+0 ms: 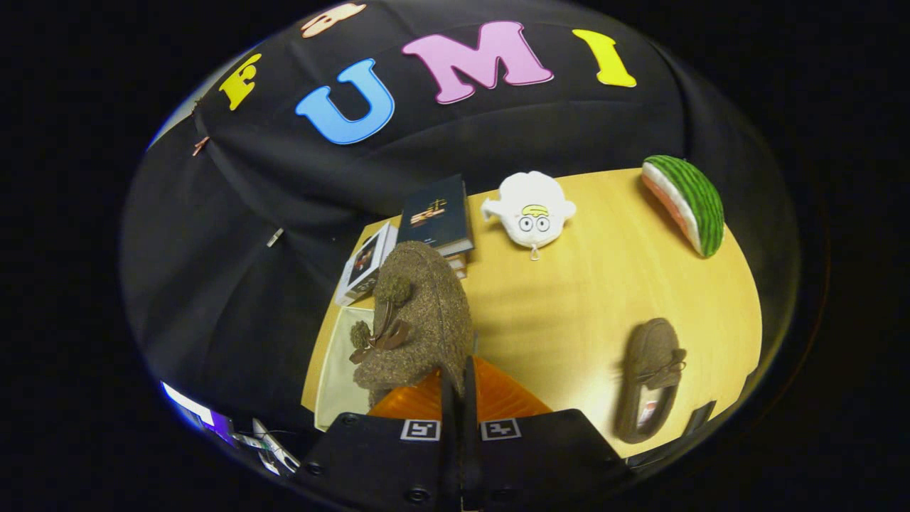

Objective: Open the storage box then place both shoes into the box .Put the left shoe in first, then the right shoe, with the right side of both shoes facing outward in a uniform manner.

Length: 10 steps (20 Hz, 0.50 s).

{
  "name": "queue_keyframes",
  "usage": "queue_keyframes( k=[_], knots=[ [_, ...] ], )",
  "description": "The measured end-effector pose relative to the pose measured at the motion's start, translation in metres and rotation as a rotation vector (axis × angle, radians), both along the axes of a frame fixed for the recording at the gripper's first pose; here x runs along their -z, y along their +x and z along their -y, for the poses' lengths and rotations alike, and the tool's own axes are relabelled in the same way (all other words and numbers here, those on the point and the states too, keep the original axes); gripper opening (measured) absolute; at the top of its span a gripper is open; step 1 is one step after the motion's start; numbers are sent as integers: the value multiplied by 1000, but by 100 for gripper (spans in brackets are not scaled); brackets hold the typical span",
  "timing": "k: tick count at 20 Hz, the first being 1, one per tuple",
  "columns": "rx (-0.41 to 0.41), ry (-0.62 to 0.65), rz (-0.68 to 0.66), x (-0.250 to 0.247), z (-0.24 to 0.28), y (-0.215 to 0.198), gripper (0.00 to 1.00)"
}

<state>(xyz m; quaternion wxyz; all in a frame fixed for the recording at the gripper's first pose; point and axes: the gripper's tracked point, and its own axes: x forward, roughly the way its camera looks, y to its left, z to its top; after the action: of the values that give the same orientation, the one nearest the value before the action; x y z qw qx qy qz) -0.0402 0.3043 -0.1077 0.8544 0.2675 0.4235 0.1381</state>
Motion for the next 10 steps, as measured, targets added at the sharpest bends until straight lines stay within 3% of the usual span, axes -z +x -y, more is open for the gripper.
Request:
queue_keyframes(
  k=[5,10],
  knots=[
    [-44,31,-132,16,-77,-11,6],
    [-1,-13,-235,54,-123,-9,6]
  ],
)
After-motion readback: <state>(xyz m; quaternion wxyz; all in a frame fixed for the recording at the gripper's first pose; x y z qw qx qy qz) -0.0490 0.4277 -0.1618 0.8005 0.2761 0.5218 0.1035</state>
